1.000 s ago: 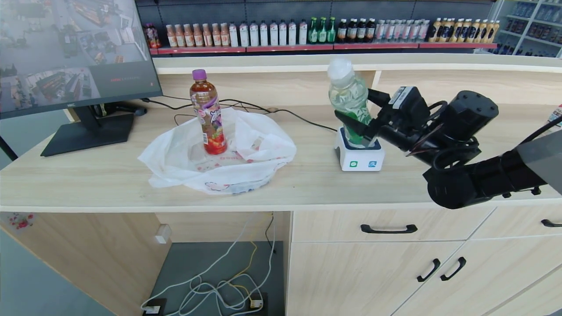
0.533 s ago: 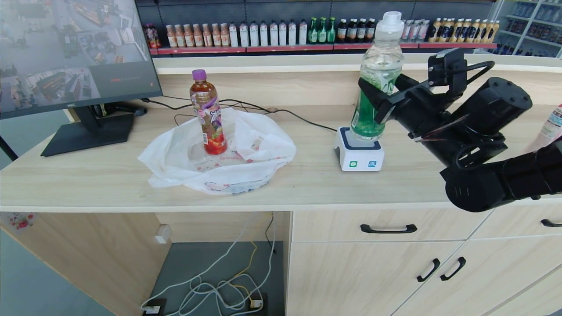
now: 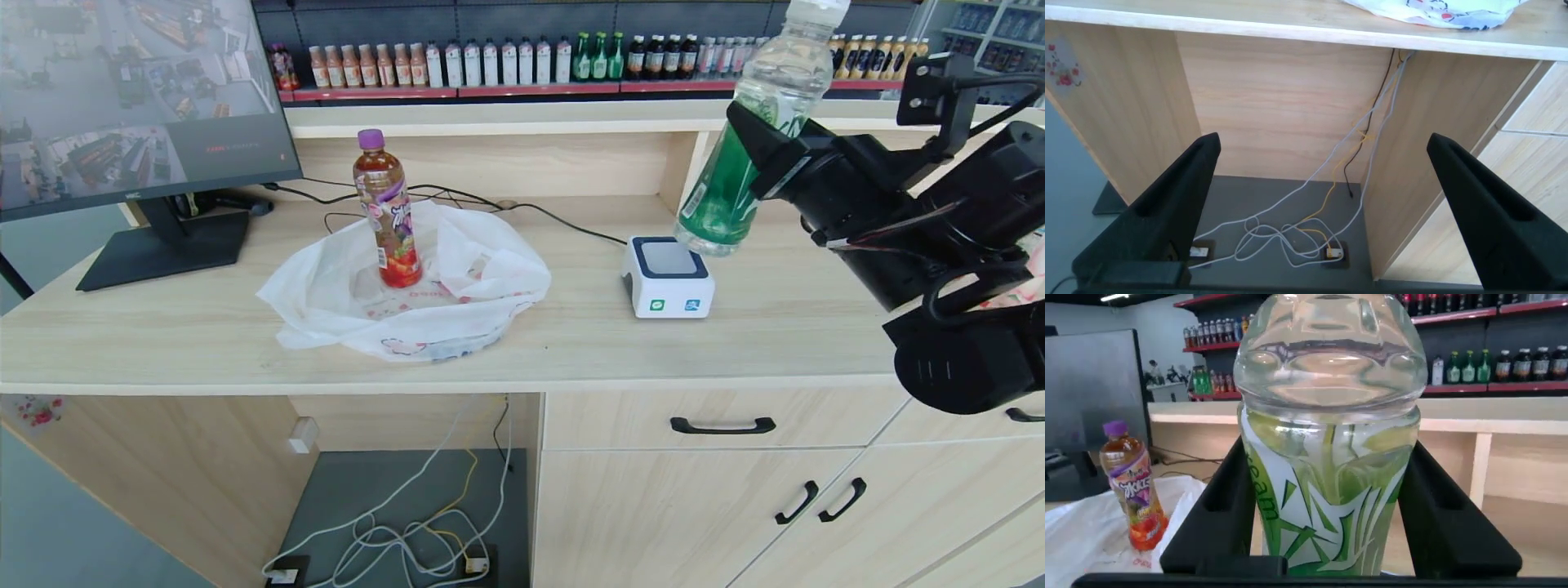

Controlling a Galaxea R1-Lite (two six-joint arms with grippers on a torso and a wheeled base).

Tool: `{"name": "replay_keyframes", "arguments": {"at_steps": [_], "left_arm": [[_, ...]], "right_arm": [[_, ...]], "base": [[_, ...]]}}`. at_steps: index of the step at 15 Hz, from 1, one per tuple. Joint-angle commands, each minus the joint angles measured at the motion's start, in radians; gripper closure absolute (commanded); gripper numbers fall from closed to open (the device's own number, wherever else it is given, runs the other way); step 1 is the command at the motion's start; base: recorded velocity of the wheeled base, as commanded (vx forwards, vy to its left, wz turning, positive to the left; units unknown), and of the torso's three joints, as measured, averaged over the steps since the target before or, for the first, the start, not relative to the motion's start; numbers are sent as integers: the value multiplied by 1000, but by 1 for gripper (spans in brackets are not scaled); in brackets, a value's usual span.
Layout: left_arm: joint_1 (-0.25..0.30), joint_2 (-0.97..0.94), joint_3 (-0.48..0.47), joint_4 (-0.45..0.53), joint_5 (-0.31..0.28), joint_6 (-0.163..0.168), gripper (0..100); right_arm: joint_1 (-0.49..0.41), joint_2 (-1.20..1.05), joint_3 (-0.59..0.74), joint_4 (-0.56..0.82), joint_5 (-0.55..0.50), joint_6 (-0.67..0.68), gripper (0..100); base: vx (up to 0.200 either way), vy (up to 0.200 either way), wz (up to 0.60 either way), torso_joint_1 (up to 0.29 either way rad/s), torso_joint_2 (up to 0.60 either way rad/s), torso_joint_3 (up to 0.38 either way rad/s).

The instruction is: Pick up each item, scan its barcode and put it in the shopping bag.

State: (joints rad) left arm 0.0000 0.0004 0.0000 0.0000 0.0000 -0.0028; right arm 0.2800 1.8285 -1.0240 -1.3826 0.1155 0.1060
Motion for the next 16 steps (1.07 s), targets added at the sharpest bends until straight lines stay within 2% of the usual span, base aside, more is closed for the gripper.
{"name": "replay_keyframes", "arguments": {"at_steps": [1, 5, 10, 16], "left_arm": [[0, 0, 0, 0, 0, 0, 0], [0, 0, 0, 0, 0, 0, 0], [0, 0, 0, 0, 0, 1, 0], [0, 0, 0, 0, 0, 0, 0]], "right_arm": [[-8, -20, 24, -23, 1, 12, 100], [-12, -21, 148, -136, 7, 40, 100], [-12, -44, 263, -179, 16, 47, 100], [-47, -38, 254, -185, 73, 34, 100]], "base": [[0, 0, 0, 0, 0, 0], [0, 0, 0, 0, 0, 0], [0, 0, 0, 0, 0, 0], [0, 0, 0, 0, 0, 0]]}}
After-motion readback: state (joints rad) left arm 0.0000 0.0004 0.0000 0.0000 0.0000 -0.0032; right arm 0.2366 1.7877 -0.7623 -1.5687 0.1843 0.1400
